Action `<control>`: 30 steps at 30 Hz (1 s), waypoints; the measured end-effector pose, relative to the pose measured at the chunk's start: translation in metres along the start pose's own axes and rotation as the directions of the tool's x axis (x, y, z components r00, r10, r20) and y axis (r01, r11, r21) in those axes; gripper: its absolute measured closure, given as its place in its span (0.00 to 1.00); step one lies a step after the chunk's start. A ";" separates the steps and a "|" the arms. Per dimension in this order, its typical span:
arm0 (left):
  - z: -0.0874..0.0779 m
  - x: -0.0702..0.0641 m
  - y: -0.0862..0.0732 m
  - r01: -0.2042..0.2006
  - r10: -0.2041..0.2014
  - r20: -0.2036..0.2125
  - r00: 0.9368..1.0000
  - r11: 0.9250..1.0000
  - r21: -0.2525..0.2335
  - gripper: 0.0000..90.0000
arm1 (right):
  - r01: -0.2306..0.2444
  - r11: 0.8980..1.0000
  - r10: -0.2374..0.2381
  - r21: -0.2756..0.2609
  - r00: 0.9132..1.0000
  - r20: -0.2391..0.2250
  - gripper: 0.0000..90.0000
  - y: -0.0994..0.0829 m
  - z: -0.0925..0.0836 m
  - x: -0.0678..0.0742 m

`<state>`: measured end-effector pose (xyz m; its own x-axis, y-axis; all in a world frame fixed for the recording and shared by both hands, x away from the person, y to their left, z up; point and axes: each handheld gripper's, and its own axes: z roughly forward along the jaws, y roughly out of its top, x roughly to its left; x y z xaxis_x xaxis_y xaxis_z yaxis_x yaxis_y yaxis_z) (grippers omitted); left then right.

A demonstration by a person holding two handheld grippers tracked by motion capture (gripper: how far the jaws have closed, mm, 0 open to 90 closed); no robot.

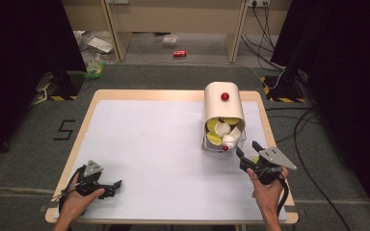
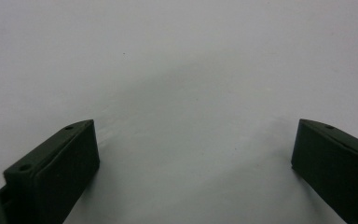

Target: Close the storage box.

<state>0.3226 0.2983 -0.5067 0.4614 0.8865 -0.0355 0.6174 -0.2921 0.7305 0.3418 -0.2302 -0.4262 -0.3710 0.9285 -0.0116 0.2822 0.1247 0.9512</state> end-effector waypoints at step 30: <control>0.000 0.000 0.000 -0.001 0.001 0.000 1.000 1.000 0.001 0.00 | -0.005 1.000 0.006 -0.005 1.000 0.019 0.40 0.004 0.014 -0.003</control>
<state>0.3225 0.2983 -0.5066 0.4621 0.8861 -0.0343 0.6176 -0.2938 0.7295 0.3566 -0.2280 -0.4263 -0.3525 0.9357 -0.0123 0.2801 0.1180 0.9527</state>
